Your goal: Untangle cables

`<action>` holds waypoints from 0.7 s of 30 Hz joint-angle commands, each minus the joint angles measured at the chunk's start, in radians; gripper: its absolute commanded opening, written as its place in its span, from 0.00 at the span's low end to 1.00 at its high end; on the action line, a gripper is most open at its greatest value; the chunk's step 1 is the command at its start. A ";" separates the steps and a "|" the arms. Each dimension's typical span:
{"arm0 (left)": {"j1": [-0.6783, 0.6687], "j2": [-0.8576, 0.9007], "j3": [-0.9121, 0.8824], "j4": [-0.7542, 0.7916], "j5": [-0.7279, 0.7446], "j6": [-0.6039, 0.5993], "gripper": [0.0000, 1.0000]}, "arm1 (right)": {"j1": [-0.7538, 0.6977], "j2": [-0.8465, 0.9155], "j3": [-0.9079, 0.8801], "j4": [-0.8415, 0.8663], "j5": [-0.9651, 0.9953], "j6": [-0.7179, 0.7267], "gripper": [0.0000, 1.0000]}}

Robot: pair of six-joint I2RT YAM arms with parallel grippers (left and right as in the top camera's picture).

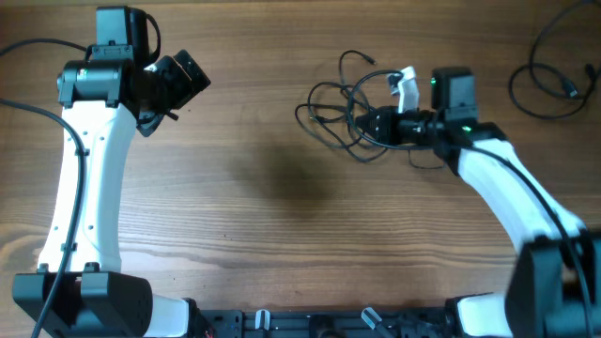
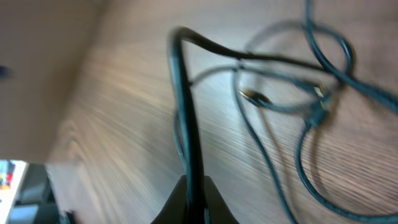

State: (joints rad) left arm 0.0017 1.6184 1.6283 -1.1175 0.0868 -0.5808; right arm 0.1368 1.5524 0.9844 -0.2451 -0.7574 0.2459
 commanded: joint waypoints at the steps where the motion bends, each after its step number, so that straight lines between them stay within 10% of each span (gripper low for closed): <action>1: -0.005 0.000 0.008 0.003 -0.010 0.019 1.00 | 0.004 -0.200 0.033 0.043 -0.045 0.159 0.04; 11: -0.005 0.000 0.008 0.002 -0.010 0.019 1.00 | 0.006 -0.371 0.033 0.509 -0.136 0.864 0.04; 21: -0.209 0.087 -0.014 0.006 0.193 0.133 0.97 | 0.015 -0.316 0.033 0.597 -0.101 0.910 0.04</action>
State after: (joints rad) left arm -0.1196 1.6508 1.6283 -1.1210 0.2348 -0.4942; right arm 0.1497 1.2152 0.9985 0.3389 -0.8669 1.1366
